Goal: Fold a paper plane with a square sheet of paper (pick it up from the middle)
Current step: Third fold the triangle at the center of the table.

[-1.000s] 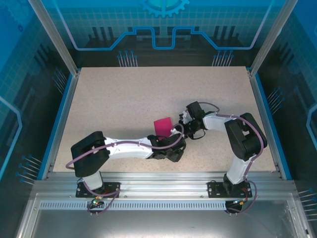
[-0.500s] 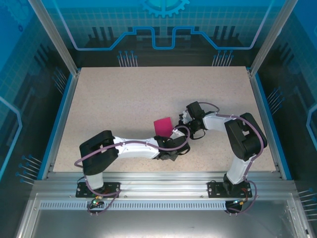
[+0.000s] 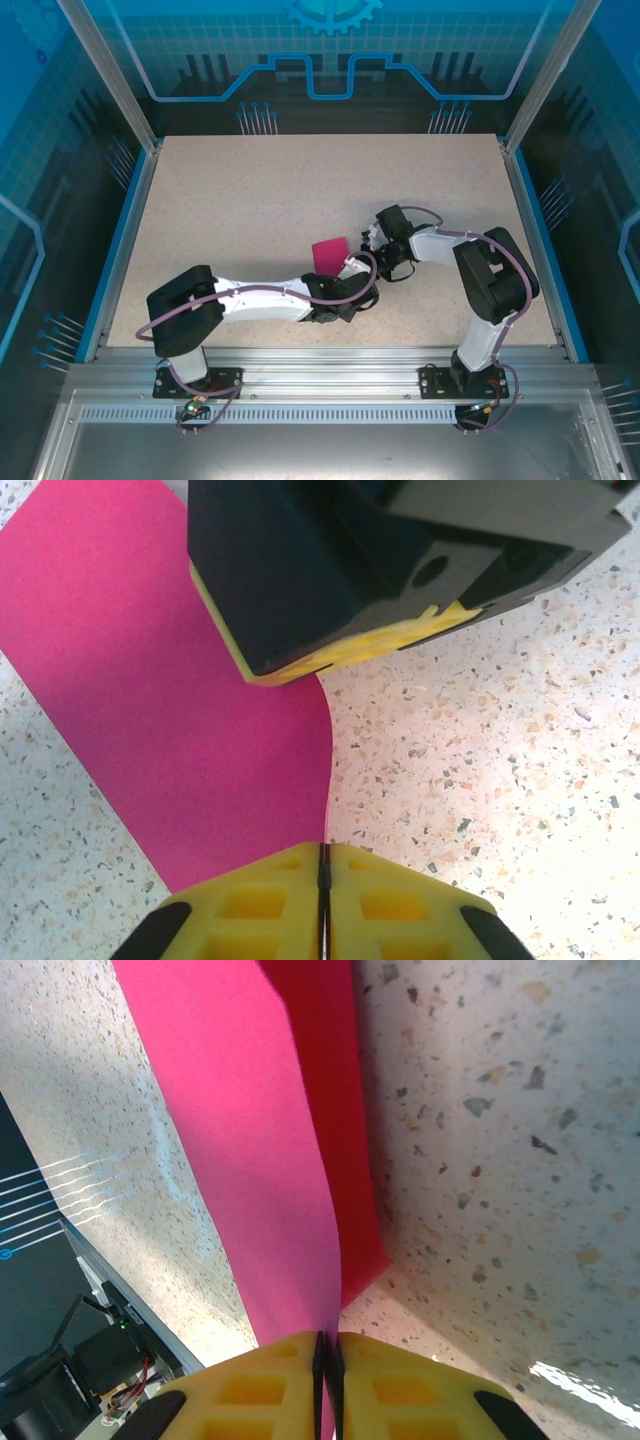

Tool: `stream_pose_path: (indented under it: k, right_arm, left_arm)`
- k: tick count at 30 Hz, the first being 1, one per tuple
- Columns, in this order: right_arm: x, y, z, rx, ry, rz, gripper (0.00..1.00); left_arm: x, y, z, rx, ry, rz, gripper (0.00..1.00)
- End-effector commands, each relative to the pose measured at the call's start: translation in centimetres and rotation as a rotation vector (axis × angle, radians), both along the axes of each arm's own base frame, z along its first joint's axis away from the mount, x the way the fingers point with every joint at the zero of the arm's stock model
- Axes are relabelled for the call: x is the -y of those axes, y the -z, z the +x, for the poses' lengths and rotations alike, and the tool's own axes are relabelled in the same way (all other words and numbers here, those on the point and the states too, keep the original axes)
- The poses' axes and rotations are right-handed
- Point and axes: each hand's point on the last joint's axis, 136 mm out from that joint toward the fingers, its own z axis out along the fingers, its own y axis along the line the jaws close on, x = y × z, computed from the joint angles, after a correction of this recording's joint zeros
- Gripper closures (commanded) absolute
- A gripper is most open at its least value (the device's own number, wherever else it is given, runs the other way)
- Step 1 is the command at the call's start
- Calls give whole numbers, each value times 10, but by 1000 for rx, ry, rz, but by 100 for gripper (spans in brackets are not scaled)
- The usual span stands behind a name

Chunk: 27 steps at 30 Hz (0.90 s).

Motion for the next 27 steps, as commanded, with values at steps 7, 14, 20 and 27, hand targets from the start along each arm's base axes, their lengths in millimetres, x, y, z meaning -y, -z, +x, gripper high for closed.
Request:
stream_pose_path:
  k: [7, 14, 20, 27]
  right_arm:
    - [4, -14, 4, 44, -48, -45, 77]
    - [18, -32, 20, 123, -51, -136, 64]
    - [-12, -43, 31, 161, -120, -78, 71]
    - [-27, -14, 43, 108, -152, -124, 80]
  left_arm:
    - [-5, -7, 1, -95, 44, -175, 100]
    - [-9, -11, 2, -126, 70, -246, 100]
    - [-12, -8, 3, -146, 75, -250, 100]
    - [-18, -10, 6, -148, 63, -265, 100]
